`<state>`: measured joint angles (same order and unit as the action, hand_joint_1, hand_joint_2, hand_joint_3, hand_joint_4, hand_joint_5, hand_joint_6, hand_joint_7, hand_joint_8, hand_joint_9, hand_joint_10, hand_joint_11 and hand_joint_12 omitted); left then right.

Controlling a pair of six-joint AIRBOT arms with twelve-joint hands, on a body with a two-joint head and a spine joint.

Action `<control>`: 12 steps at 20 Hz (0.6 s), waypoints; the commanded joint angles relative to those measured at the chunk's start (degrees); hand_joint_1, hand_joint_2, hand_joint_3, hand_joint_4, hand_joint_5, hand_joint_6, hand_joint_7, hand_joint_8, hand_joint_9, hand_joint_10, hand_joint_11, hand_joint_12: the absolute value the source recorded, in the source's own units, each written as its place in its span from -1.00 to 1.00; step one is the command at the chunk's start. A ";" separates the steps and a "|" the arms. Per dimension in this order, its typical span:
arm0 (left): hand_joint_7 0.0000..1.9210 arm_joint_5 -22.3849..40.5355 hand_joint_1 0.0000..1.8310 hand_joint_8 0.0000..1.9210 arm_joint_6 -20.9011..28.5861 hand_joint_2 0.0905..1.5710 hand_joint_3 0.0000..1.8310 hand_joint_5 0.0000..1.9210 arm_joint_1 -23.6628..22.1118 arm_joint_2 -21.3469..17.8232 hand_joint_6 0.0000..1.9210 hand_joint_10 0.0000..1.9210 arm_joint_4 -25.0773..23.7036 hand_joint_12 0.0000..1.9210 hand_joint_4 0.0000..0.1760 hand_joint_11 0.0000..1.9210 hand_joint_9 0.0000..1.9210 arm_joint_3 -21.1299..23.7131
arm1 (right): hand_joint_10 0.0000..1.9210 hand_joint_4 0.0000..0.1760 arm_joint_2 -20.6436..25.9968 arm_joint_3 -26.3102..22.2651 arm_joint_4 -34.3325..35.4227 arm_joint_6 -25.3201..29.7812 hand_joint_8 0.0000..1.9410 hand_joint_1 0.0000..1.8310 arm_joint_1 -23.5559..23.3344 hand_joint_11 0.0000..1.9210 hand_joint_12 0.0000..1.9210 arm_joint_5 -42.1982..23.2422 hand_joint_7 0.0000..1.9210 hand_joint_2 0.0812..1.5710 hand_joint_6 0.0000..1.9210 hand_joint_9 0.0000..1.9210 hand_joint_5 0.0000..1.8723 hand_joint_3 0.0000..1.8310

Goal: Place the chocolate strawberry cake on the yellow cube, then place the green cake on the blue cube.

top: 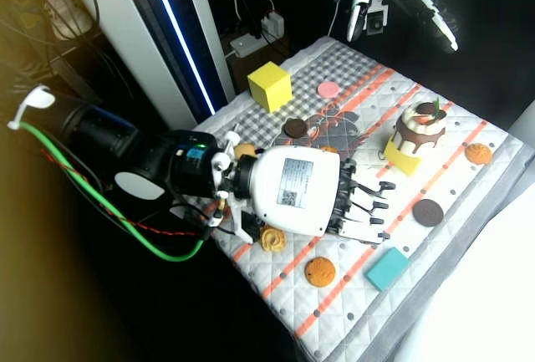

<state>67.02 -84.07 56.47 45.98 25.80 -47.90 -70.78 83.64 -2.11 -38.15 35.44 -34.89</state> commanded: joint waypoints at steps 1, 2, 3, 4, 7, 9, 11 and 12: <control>-1.00 7.33 -0.11 -1.00 0.41 0.11 -1.00 -1.00 -0.19 -0.02 -1.00 -1.00 -0.60 -1.00 0.84 -1.00 -1.00 -0.06 | -0.85 -1.00 0.21 -0.14 0.17 -0.23 -1.00 0.16 0.17 -0.55 0.22 -3.94 -0.08 0.31 -1.00 -0.11 -0.04 -1.00; -1.00 7.34 -0.11 -1.00 0.48 0.11 -1.00 -1.00 -0.16 -0.02 -1.00 -1.00 -0.56 -1.00 0.81 -1.00 -1.00 -0.06 | -0.89 -1.00 0.29 -0.22 0.17 -0.23 -1.00 0.15 0.25 -0.54 0.13 -3.96 -0.09 0.30 -1.00 -0.12 -0.05 -1.00; -1.00 7.36 -0.10 -1.00 0.53 0.10 -1.00 -0.99 -0.14 -0.02 -1.00 -1.00 -0.55 -1.00 0.88 -1.00 -1.00 -0.06 | -0.94 -1.00 0.33 -0.26 0.17 -0.23 -1.00 0.14 0.32 -0.57 0.07 -3.96 -0.14 0.30 -1.00 -0.16 -0.09 -1.00; -1.00 7.38 -0.10 -1.00 0.57 0.10 -1.00 -0.99 -0.11 0.00 -1.00 -1.00 -0.52 -1.00 0.82 -1.00 -1.00 -0.06 | -0.96 -1.00 0.35 -0.30 0.18 -0.23 -1.00 0.12 0.41 -0.60 0.04 -3.96 -0.18 0.30 -1.00 -0.19 -0.11 -1.00; -1.00 7.38 -0.10 -1.00 0.59 0.11 -1.00 -1.00 -0.05 0.02 -1.00 -1.00 -0.46 -1.00 0.80 -1.00 -1.00 -0.02 | -1.00 -1.00 0.44 -0.45 0.18 -0.23 -1.00 0.05 0.45 -0.62 -0.15 -3.97 -0.32 0.31 -1.00 -0.28 -0.27 -1.00; -1.00 7.40 -0.11 -1.00 0.64 0.10 -1.00 -1.00 -0.03 0.03 -1.00 -1.00 -0.43 -1.00 0.79 -1.00 -1.00 -0.02 | -1.00 -0.62 0.53 -0.52 0.18 -0.23 -1.00 -0.05 0.58 -0.67 -0.18 -3.97 -0.43 0.33 -1.00 -0.37 -0.39 -0.99; -1.00 7.46 -0.09 -1.00 0.66 0.11 -1.00 -1.00 -0.03 0.03 -1.00 -1.00 -0.41 -1.00 0.68 -1.00 -1.00 -0.02 | -1.00 0.04 0.54 -0.52 0.18 -0.23 -1.00 -0.09 0.67 -0.79 -0.12 -3.96 -0.56 0.34 -1.00 -0.50 -0.51 -1.00; -1.00 7.47 -0.09 -1.00 0.70 0.11 -1.00 -1.00 -0.03 0.04 -1.00 -1.00 -0.41 -1.00 0.72 -1.00 -1.00 -0.01 | -1.00 0.25 0.54 -0.52 0.18 -0.23 -1.00 -0.12 0.72 -0.85 -0.07 -3.96 -0.62 0.35 -1.00 -0.55 -0.58 -1.00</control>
<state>67.20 -83.88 56.66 45.98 26.17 -47.90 -70.24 83.15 -2.15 -38.24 36.36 -33.98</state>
